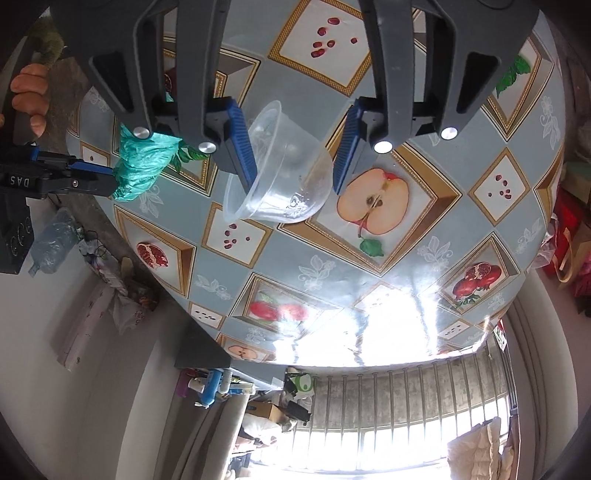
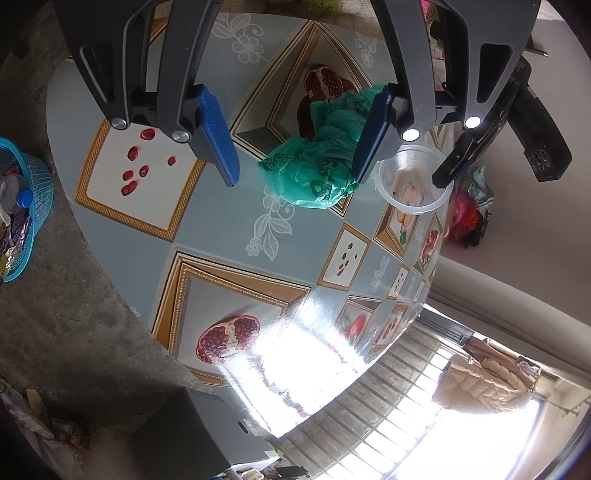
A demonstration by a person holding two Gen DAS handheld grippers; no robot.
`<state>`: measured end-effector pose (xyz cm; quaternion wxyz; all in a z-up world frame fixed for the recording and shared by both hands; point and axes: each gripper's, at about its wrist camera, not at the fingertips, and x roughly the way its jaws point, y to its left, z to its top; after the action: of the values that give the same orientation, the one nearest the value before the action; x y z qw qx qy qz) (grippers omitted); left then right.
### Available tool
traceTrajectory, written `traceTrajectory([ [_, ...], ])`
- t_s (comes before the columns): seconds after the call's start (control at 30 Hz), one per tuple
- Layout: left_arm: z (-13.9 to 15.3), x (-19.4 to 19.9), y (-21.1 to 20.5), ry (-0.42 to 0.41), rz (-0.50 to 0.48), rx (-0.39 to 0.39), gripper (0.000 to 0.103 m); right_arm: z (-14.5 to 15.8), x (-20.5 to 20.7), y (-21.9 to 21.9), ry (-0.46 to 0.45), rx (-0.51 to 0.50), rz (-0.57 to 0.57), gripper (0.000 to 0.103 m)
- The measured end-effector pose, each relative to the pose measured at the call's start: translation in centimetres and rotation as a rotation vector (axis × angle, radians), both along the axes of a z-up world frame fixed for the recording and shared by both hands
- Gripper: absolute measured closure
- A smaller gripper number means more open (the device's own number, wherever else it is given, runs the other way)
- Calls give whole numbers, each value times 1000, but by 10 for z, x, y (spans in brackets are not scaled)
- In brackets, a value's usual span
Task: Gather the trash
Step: 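Grasp the clear plastic cup rim with the left tool while the right tool holds the bag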
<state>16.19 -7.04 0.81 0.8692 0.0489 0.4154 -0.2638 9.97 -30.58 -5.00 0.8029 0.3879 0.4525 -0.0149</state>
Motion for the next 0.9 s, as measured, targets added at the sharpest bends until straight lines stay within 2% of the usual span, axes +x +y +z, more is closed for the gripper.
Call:
traceTrajectory([
  [0.17,-1,4,-2,14,29,27,84,-8,9,-1,17,29,-19,39],
  [0.33,-1,4,-5,6,44,55,93,-9,14,6,21,37,-14,40],
  [0.6,-1,1,-6,-11,51,83,98,-18,21,9,41,77,-1,72],
  [0.67,0,1,-5,-16,51,84,99,-22,21,9,46,95,-3,86],
  [0.73,2,1,-5,-24,51,87,99,-24,21,8,46,112,-6,93],
  [0.9,5,1,-3,-34,52,86,99,-18,18,5,20,122,-18,98],
])
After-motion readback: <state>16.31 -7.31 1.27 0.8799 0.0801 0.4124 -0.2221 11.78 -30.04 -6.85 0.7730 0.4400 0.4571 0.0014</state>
